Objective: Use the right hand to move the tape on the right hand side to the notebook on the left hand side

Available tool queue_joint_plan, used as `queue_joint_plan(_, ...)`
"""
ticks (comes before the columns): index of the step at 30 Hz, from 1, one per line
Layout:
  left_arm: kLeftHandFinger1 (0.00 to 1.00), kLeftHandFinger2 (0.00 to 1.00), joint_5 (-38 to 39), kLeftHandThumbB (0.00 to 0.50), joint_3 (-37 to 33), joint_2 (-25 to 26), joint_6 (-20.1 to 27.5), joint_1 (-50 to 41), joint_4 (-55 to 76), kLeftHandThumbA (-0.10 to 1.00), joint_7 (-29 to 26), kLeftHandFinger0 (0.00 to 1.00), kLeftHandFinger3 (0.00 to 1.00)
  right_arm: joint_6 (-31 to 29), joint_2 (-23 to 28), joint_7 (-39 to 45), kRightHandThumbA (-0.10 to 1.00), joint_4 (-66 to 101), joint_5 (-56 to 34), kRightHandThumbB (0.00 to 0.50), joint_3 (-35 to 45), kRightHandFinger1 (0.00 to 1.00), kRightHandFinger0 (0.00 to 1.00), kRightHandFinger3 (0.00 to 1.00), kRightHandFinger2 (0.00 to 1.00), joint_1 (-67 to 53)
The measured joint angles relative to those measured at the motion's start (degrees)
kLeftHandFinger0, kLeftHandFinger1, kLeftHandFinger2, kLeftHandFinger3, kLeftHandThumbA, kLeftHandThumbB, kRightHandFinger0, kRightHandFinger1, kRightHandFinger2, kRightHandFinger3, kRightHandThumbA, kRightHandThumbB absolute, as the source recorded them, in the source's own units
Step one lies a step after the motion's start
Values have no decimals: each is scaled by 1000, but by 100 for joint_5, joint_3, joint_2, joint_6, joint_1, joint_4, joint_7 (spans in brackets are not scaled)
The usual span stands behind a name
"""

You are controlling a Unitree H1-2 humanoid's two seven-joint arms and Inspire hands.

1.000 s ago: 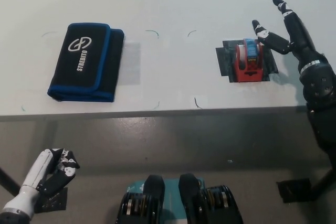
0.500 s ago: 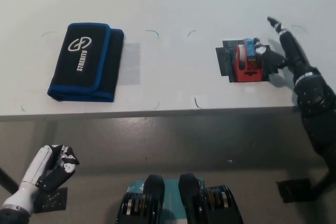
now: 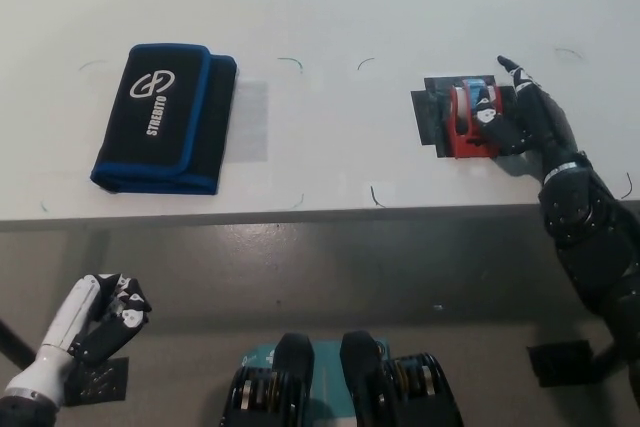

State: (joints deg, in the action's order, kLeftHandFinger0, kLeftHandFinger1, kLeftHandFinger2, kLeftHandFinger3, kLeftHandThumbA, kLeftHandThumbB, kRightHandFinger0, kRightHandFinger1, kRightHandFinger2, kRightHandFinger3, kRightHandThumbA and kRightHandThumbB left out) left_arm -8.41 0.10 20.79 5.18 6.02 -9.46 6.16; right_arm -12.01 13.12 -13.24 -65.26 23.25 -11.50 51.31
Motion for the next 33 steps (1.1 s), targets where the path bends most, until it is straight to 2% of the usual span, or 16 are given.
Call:
queue_joint_plan(4, 170, 311, 6, 362, 0, 0, 3, 0, -9, -100, 3, 93, 386, -44, -30, -103, 578, -63, 17, 500, -58, 1000, 1000, 1000, 1000, 1)
queue_joint_plan(6, 141, 300, 10, 345, 0, 0, 11, 0, -27, -100, 4, 63, 392, -66, -38, -132, 560, -74, 19, 500, -80, 1000, 1000, 1000, 1000, 0)
queue_joint_plan(10, 149, 302, 9, 337, -1, 0, 12, -1, -30, -100, 4, 59, 398, -83, -57, -162, 561, -81, 21, 500, -125, 1000, 1000, 1000, 1000, 0)
queue_joint_plan(14, 146, 283, 9, 342, 0, 0, 11, -2, -30, -100, 4, 56, 395, -136, -100, -190, 501, -80, 20, 500, -158, 1000, 1000, 1000, 1000, -1)
queue_joint_plan(15, 127, 263, 9, 339, -1, -1, 11, -2, -29, -100, 5, 40, 391, -150, -111, -191, 554, -79, 19, 500, -157, 1000, 1000, 1000, 1000, -1)
queue_joint_plan(18, 113, 257, 14, 331, -1, 0, 12, -2, -30, -100, 10, 24, 387, -171, -175, -204, 575, -71, 20, 500, -171, 1000, 1000, 1000, 1000, 0)
queue_joint_plan(21, 120, 265, 13, 334, -2, 0, 29, -1, -48, -100, 11, 28, 392, -174, -266, -236, 566, -73, 20, 500, -176, 1000, 1000, 1000, 1000, 2)
queue_joint_plan(26, 185, 306, 17, 338, -1, 1, 35, -2, -64, -100, 14, 111, 387, -173, -360, -277, 572, -92, 20, 500, -196, 1000, 1000, 1000, 1000, 12)
queue_joint_plan(31, 161, 290, 35, 345, -2, 0, 25, -1, -62, -100, 23, 77, 385, -170, -480, -304, 611, -140, 19, 500, -211, 1000, 1000, 1000, 1000, 44)
queue_joint_plan(33, 158, 287, 38, 338, -5, 0, 26, 4, -62, -100, 27, 76, 383, -177, -547, -325, 572, -194, 19, 500, -224, 1000, 1000, 1000, 1000, 76)
